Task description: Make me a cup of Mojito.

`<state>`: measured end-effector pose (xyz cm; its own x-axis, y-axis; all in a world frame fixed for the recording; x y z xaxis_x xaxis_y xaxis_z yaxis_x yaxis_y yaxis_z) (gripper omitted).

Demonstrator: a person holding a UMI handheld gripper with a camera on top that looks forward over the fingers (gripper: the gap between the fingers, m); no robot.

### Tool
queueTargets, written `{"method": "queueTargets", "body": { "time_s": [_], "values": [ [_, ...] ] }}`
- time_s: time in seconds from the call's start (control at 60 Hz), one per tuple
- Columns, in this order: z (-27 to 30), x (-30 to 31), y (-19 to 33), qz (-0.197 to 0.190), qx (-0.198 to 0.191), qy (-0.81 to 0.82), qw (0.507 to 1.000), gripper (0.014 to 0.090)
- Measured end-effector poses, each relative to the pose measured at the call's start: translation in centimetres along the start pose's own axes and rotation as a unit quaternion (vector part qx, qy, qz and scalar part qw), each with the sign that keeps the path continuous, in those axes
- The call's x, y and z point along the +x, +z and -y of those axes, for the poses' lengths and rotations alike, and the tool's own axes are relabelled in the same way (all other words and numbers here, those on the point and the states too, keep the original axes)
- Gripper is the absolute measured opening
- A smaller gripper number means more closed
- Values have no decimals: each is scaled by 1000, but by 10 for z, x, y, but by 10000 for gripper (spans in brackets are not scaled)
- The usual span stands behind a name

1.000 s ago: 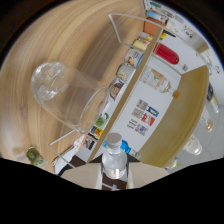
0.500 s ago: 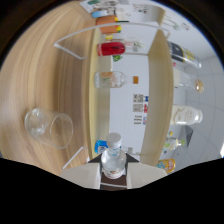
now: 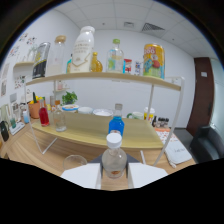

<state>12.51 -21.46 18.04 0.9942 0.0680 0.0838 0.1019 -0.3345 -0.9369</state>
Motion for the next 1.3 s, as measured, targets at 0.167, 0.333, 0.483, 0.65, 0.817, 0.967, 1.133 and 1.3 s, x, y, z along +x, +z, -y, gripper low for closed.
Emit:
{"method": "queueTargets", "body": {
  "time_s": [0.167,0.333,0.483,0.65,0.817,0.967,1.133,1.3],
  "values": [
    [-74,10,29,-2,-57,47,997,345],
    [-122,16,47,-1,-94,64,994,346],
    [-142,19,54,-2,-113,75,991,348],
    [-150,19,61,1,-125,81,989,352],
    [-156,20,61,-1,-140,82,987,365],
    [-149,22,51,-7,-137,68,988,512],
    [-122,20,24,-12,-120,57,991,859],
    [-83,13,-17,-30,-85,49,995,862]
  ]
}}
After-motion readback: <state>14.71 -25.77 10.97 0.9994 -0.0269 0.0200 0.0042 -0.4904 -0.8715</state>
